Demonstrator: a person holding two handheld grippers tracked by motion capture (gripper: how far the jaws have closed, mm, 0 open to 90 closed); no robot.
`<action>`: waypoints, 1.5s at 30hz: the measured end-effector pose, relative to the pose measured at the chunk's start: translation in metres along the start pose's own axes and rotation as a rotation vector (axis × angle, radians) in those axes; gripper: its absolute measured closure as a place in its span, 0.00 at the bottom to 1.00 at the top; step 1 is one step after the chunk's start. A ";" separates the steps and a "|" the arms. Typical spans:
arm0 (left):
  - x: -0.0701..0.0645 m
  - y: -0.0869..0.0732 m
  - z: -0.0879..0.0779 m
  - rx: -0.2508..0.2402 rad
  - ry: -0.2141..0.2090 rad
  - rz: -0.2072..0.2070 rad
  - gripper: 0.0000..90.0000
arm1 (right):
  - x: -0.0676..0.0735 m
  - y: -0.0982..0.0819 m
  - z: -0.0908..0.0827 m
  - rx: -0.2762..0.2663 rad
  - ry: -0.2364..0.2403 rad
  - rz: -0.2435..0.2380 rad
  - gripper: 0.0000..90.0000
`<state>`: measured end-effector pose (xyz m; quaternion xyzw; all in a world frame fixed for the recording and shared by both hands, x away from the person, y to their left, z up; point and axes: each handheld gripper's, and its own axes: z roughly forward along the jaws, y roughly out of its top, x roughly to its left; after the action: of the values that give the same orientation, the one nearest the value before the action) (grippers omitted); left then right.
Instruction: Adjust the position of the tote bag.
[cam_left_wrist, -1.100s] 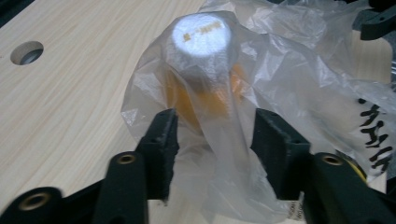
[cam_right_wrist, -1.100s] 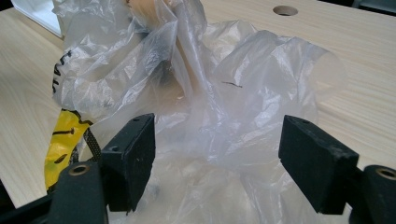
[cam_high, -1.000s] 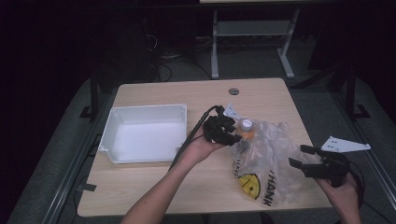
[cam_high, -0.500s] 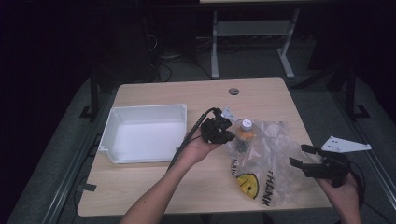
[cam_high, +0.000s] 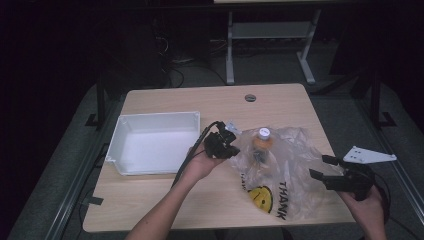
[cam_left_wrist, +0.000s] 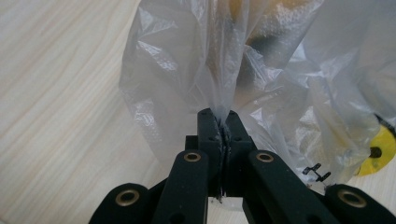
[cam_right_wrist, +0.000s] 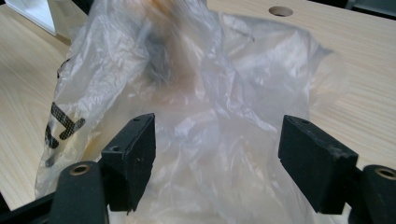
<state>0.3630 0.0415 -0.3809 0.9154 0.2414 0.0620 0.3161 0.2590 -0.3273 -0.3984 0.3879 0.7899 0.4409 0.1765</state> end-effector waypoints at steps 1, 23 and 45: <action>0.001 -0.002 0.000 0.005 0.000 0.001 0.98 | 0.000 0.000 0.000 0.002 -0.001 -0.002 0.30; 0.008 -0.033 -0.003 0.021 -0.040 -0.063 0.76 | 0.000 -0.002 0.005 0.026 0.014 0.005 0.30; -0.007 0.027 -0.049 -0.088 -0.053 0.022 0.45 | 0.001 -0.001 0.005 0.026 0.019 0.000 0.30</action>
<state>0.3548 0.0467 -0.3248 0.9044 0.2201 0.0518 0.3618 0.2610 -0.3238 -0.4020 0.3862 0.7970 0.4343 0.1640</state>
